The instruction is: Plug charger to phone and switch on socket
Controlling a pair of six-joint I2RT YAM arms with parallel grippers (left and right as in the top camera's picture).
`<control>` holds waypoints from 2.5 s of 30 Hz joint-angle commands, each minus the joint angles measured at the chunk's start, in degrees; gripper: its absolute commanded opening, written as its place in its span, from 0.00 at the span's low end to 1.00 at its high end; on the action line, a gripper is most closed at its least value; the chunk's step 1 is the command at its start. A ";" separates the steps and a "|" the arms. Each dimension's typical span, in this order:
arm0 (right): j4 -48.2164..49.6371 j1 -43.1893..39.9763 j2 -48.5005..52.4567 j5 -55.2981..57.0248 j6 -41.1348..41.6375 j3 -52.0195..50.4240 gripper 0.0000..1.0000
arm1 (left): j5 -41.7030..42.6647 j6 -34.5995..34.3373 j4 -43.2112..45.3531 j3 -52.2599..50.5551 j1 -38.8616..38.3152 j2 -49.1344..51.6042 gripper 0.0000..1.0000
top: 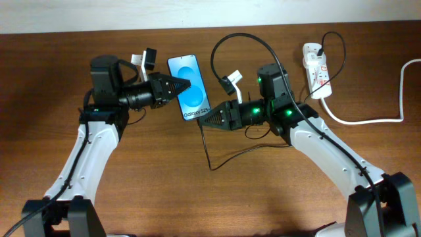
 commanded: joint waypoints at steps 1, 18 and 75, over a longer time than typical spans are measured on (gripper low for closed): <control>-2.16 -1.27 -0.76 5.49 -2.19 2.45 0.38 | 9.11 -7.34 4.44 -0.79 -0.72 -0.28 0.00; -3.98 0.28 -0.79 -0.72 -2.23 2.43 0.30 | 3.34 -11.89 11.96 -0.81 -0.57 -0.28 0.00; 15.41 0.28 -0.79 1.55 15.06 2.45 0.04 | 6.82 -6.21 3.76 -0.81 -2.93 -0.28 0.00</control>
